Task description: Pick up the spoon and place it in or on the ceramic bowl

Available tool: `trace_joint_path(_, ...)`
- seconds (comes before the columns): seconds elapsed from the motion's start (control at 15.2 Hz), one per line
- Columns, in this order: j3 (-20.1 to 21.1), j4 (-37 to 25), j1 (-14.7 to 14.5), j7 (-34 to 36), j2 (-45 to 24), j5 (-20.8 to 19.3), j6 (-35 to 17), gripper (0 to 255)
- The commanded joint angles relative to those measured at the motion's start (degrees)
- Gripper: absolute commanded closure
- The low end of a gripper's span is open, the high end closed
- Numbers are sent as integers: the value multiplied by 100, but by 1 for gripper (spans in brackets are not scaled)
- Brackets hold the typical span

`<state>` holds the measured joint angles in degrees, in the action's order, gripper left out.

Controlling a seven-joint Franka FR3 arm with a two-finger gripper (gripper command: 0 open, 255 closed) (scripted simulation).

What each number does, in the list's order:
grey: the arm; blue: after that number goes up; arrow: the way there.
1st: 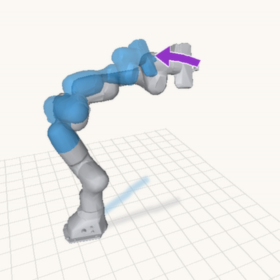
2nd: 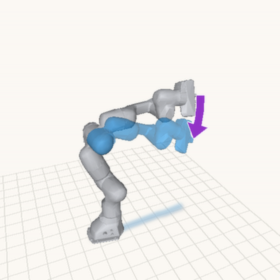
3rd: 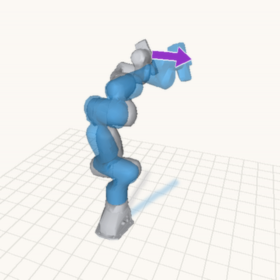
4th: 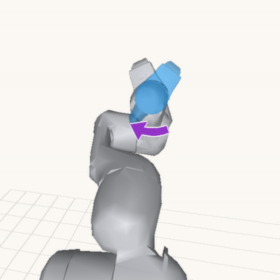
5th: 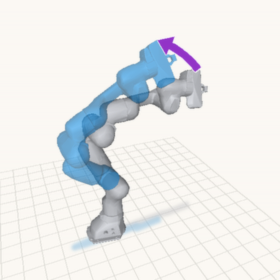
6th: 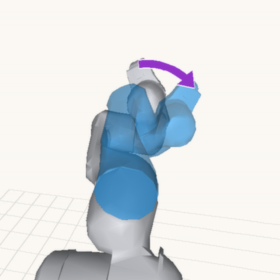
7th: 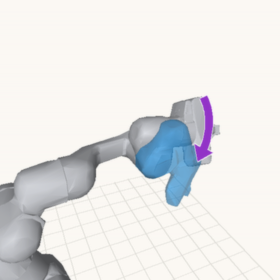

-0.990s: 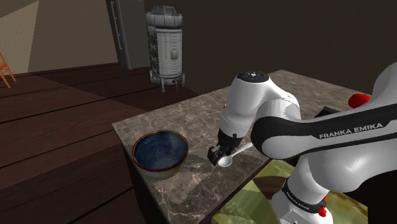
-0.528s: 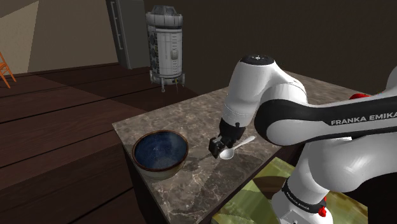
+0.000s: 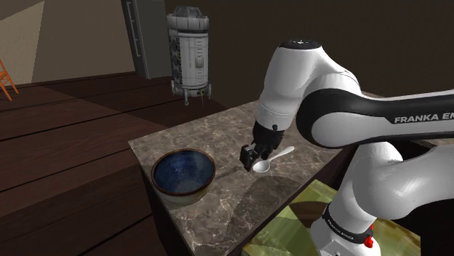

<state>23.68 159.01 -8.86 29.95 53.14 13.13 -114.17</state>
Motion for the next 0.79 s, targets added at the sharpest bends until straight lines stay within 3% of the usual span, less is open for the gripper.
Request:
trace_joint_path(0.0, -49, -140, 15, -8, 45, -41, 186, 255)
trace_joint_path(0.59, -234, -767, 103, -51, 86, -206, 846, 255)
trace_joint_path(0.73, -9, -1083, 198, 107, -408, -169, 644, 255)
